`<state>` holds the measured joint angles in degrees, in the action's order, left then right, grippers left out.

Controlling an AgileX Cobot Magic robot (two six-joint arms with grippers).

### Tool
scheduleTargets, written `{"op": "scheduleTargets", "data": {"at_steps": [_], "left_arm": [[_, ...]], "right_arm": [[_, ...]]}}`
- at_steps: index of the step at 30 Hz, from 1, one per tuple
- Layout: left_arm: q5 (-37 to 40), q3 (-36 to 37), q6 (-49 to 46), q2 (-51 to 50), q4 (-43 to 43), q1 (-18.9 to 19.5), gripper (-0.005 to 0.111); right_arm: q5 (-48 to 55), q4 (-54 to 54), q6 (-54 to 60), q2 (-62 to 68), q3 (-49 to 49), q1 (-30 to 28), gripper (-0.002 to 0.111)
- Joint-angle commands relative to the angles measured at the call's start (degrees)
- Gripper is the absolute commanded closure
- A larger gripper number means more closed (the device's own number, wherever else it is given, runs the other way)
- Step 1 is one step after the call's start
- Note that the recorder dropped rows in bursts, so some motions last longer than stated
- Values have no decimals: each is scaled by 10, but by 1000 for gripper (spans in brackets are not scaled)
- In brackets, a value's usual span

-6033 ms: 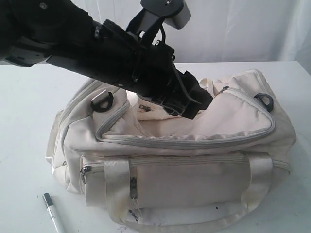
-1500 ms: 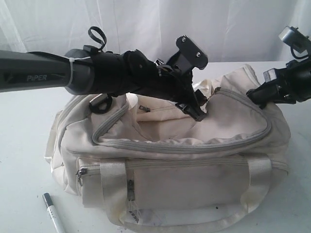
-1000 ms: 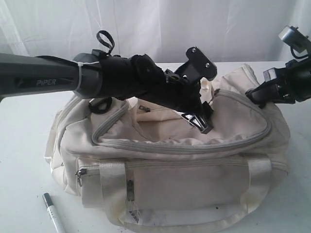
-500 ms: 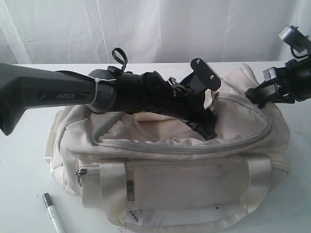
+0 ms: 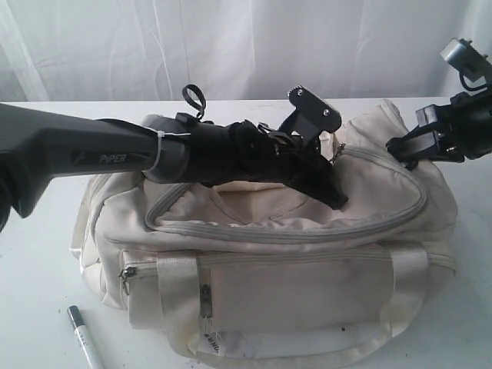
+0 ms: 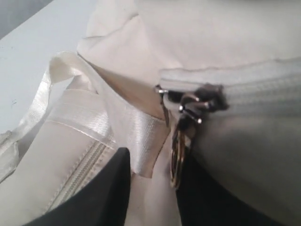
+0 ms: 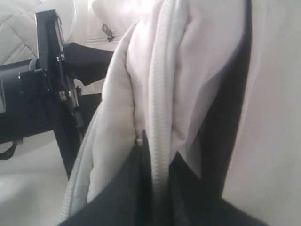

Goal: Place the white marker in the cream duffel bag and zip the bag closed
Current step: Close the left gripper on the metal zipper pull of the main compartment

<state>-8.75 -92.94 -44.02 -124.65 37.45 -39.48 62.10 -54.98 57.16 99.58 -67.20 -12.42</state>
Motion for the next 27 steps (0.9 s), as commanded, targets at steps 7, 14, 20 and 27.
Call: {"op": "scheduleTargets", "data": {"at_steps": [7, 14, 20, 27], "left_arm": [[31, -38, 19, -13, -3, -12, 71], [60, -38, 18, -3, -3, -12, 107], [118, -38, 17, 42, -4, -12, 107], [195, -38, 17, 97, -16, -12, 107]], "right_arm": [[12, -22, 10, -1, -2, 0, 108], [8, -25, 10, -1, -2, 0, 108], [7, -35, 10, -1, -2, 0, 108], [3, -34, 10, -1, -2, 0, 108]]}}
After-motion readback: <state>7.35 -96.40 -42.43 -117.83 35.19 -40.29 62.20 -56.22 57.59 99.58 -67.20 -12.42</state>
